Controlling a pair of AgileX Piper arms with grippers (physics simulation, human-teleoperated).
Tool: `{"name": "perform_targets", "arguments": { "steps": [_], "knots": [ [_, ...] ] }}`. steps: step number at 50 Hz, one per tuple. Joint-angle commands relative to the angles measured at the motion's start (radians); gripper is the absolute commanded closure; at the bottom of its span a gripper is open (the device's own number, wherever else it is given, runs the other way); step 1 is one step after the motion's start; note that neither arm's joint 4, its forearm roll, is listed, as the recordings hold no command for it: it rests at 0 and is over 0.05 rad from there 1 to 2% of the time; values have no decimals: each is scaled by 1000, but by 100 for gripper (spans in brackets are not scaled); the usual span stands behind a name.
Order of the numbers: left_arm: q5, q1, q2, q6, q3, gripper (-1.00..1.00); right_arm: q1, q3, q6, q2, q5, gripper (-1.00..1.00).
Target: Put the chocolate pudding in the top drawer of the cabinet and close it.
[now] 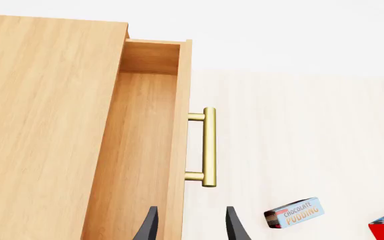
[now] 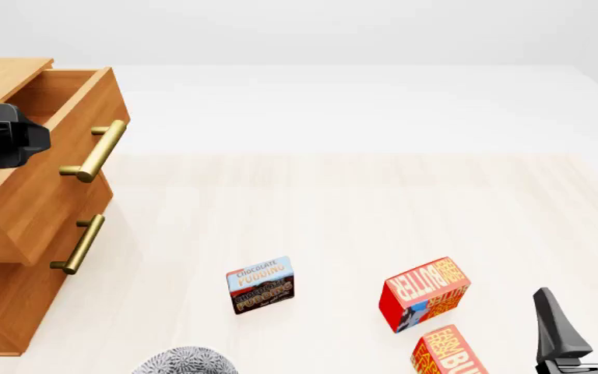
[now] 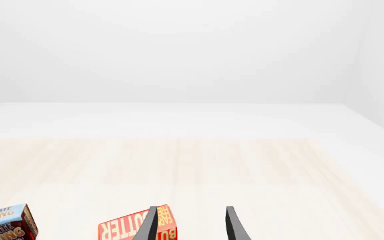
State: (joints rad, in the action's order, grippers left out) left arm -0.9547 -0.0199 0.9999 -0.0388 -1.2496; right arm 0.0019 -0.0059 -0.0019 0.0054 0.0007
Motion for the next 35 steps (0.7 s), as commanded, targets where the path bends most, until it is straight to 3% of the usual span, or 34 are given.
{"name": "perform_targets", "arguments": {
  "steps": [1, 35],
  "knots": [
    [26, -3, 5, 6, 31, -100, 0, 0, 0, 0, 0, -100],
    [74, -8, 14, 7, 105, -100, 0, 0, 0, 0, 0, -100]
  ]
}}
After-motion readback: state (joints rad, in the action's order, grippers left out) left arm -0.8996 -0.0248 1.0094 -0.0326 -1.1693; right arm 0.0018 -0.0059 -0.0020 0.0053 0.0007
